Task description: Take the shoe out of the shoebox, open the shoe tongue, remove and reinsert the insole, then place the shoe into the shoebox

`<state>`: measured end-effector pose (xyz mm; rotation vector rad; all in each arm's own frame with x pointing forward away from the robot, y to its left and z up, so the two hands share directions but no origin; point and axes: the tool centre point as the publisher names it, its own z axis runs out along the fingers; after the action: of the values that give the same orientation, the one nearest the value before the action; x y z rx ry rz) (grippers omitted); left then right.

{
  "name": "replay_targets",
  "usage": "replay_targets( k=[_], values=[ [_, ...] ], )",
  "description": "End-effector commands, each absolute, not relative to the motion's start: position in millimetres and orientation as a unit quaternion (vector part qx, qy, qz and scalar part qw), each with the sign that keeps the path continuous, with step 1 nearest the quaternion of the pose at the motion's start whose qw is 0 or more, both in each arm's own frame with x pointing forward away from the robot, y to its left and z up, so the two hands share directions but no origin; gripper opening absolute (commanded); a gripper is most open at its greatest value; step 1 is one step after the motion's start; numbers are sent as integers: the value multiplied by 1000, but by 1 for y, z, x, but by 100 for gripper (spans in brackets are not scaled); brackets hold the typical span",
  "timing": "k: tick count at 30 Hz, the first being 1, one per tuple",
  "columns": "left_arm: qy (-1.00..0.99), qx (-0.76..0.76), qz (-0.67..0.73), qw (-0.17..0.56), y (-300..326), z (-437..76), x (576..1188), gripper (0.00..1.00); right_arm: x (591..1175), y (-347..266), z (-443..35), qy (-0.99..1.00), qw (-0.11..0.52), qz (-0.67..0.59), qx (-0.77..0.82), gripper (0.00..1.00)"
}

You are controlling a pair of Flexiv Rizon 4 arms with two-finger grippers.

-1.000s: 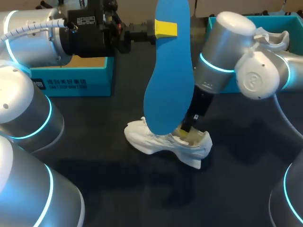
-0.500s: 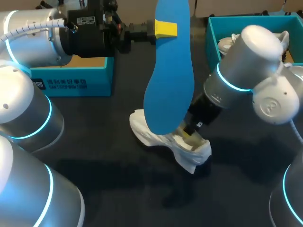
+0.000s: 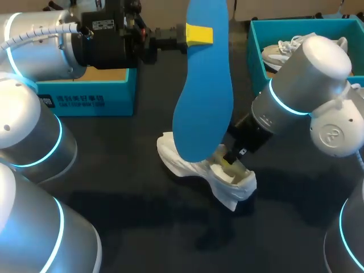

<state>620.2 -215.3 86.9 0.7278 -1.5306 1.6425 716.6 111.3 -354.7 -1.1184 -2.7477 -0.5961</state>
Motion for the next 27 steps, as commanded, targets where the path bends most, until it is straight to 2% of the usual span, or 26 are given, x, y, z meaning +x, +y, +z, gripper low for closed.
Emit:
replay_targets(
  k=[1,7,14,21,27],
  values=[
    [-599,285,644,381,-218,87,621,0,713,114,-342,-873,81,-177,-446,0],
    [-599,285,644,381,-218,87,621,0,704,115,-339,-825,88,-175,-530,0],
    [-599,285,644,381,-218,87,621,0,700,119,-339,-771,59,-194,-604,0],
    [-599,285,644,381,-218,87,621,0,708,129,-342,-741,38,-178,-646,0],
    [-599,285,644,381,-218,87,621,0,711,138,-345,-731,44,-164,-661,0]
  ],
)
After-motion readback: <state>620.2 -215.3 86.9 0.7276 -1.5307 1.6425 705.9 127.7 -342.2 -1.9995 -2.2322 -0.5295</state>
